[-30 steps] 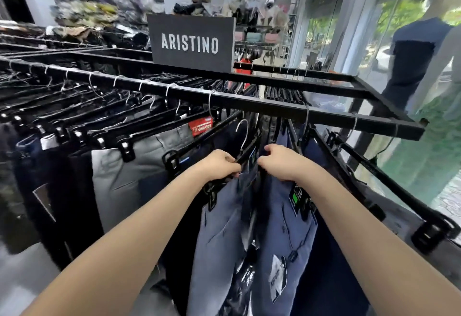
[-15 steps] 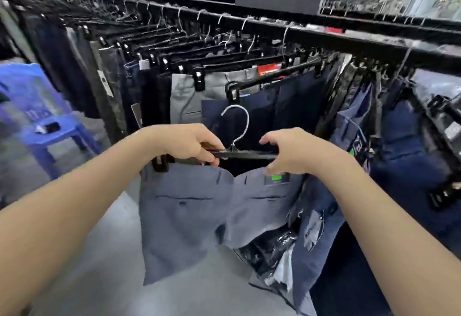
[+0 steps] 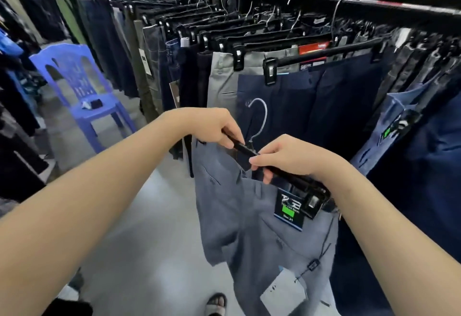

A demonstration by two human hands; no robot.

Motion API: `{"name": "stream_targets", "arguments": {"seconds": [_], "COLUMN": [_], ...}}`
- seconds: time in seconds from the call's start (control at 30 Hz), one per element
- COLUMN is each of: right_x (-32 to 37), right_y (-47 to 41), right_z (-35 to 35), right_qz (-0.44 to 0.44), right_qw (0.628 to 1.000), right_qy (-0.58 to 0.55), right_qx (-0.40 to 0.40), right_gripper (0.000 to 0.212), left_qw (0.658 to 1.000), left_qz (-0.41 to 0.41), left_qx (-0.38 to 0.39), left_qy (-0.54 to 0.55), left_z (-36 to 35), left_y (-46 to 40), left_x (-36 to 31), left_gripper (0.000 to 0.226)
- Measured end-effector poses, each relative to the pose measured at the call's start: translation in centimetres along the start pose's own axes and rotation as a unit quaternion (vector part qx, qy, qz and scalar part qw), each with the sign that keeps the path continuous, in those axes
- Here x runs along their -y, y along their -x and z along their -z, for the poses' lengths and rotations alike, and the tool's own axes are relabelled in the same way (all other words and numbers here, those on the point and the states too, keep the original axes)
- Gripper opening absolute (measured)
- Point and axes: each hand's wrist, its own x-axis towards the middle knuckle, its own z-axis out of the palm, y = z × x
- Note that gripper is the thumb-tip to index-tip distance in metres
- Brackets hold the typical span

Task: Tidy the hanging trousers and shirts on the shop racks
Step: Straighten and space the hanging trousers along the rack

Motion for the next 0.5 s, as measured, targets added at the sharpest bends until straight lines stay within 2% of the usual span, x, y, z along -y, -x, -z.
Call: {"name": "stream_targets", "arguments": {"seconds": [0.17,0.27,0.4,0.5], "right_x": [-1.0,-1.7,-3.1,-3.6], "right_y": [2.8,5.1,7.6,8.7], "right_z": [0.6,1.5,2.9,3.6], "right_qz": [-0.06,-0.116,-0.208,-0.227], "right_qw": [0.997,0.988,0.949,0.909], "right_qy": [-0.036,-0.082,-0.19,-0.283], "right_qx": [-0.016,-0.054,-0.143,-0.205], "right_gripper": [0.029,0.029,0.023,0.023], "left_qw": [1.0,0.999,0.995,0.99], "left_qz": [-0.019,0.0,0.058,0.096], "left_qx": [0.015,-0.041,-0.085,-0.101], "left_qy": [-0.003,-0.022,-0.007,-0.018], "left_z": [0.4,0.3,-0.1,-0.4], "left_y": [-2.2,-3.9,-6.1,-6.9], "left_x": [-1.4,-1.6,-0.9,-1.2], "left_gripper": [0.057,0.066,0.069,0.065]}}
